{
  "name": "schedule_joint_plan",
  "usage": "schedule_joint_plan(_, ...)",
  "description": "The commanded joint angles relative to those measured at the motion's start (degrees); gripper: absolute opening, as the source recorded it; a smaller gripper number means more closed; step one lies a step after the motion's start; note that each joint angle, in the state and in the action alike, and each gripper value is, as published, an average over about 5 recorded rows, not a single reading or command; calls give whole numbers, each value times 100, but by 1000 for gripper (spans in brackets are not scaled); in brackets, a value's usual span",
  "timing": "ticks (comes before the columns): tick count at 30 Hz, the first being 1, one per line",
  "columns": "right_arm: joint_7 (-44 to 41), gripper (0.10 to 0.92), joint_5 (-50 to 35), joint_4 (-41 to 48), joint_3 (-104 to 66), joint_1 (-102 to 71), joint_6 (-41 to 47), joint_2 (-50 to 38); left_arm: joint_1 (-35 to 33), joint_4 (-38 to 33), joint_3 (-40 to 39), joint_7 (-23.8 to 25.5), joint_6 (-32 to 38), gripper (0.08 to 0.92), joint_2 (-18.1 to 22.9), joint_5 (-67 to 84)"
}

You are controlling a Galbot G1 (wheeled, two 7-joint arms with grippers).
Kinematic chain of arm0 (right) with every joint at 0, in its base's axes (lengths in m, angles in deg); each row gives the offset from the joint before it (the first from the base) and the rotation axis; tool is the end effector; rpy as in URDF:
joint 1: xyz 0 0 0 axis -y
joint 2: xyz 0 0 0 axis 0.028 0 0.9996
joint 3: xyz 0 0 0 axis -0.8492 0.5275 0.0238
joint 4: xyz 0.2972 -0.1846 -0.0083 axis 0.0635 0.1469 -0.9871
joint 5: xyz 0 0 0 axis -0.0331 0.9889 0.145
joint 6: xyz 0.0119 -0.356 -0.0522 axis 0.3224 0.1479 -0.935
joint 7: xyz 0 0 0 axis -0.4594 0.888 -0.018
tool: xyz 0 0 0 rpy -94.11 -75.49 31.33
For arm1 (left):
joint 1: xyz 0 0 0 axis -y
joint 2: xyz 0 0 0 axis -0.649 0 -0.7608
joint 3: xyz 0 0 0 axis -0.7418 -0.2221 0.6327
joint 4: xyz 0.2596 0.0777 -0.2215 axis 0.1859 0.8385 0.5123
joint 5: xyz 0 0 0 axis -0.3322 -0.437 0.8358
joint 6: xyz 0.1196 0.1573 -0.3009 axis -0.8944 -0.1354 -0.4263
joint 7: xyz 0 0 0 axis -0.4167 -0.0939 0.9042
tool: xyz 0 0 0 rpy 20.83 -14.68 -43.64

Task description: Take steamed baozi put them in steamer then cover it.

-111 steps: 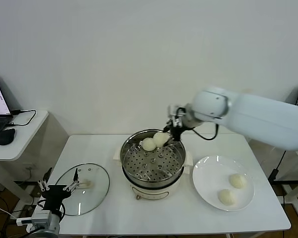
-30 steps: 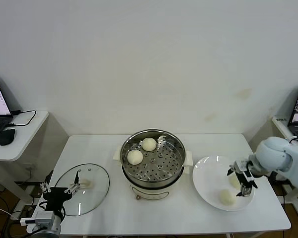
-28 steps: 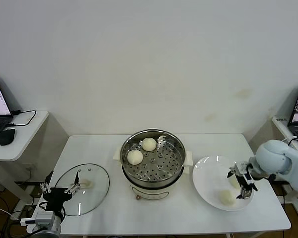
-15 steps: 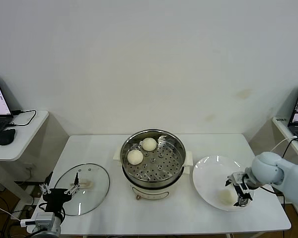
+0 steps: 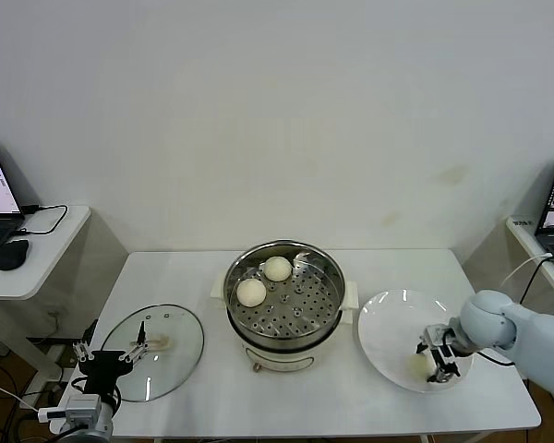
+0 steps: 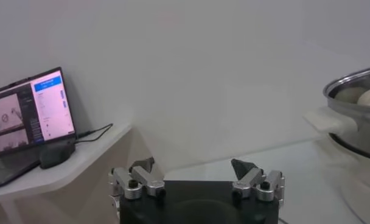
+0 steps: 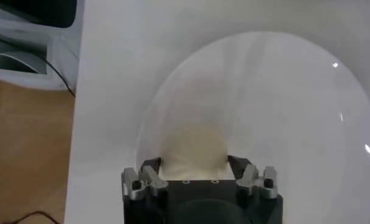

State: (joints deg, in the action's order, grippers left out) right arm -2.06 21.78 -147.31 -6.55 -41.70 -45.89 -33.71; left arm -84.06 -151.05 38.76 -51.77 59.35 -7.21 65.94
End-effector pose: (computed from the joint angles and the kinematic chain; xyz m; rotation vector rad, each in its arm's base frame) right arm 0.4025 -0.1706 -0.2388 1.2735 -1.3130 1.3510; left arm 0.1725 0.0952 -0.2837 0.2264 -2.9326 -0.4329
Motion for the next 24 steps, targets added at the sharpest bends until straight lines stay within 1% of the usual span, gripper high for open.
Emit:
schedule_joint_plan(1, 31, 568, -2, 80, -79, -32, -3, 45, 0, -9, 6, 0, -1, 823, -10, 1)
schedule_joint_plan(7, -48, 545, -314, -51, 155, 727, 37, -107, 20, -7, 9, 2, -2, 823, -22, 8)
schedule_joint_plan(14, -249, 551, -1083, -114, 317, 2221, 163, -197, 39, -27, -4, 15, -3, 823, -61, 28)
schedule_joint_plan(17, -288, 554, -1435, -23, 534, 3048, 203, -69, 33, -32, 7, 16, 1, 823, -78, 43)
schedule_joint_plan(20, -277, 558, -1740, 80, 1093, 4056, 211, 183, 23, -41, 26, 18, 5, 823, -89, 61)
schedule_joint_plan(24, -213, 560, -2088, 90, 1878, 5170, 216, 769, 17, -63, 44, 18, 6, 823, -92, 78)
